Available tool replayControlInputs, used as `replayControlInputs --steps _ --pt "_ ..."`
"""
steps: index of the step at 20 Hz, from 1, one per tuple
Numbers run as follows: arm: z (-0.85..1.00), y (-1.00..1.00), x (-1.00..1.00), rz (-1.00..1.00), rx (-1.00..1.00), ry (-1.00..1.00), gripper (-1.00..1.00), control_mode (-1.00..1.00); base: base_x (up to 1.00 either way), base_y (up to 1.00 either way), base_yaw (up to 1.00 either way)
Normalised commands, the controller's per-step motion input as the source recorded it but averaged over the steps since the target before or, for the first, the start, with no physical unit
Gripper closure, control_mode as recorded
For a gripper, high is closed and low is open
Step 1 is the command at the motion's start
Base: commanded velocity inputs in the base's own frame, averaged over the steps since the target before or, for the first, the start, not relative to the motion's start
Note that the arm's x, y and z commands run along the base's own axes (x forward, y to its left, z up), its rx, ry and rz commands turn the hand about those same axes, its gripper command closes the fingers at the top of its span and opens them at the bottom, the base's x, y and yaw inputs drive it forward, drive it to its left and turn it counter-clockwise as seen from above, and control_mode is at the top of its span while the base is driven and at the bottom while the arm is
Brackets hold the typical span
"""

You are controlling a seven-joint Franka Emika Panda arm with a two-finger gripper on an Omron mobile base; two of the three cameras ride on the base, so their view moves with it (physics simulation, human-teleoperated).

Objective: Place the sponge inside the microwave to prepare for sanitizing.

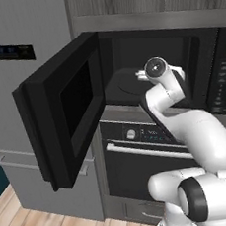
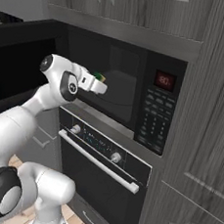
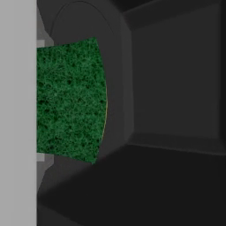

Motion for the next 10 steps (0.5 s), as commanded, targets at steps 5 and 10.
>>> replayControlInputs --steps 5,10 --pt "-0.11 -0.08 0.42 0.00 0.00 0.02 1.00 -1.00 0.00 0.00 0.00" --pt "-0.18 -0.19 0.31 0.00 0.00 0.04 1.00 -1.00 0.00 0.00 0.00"
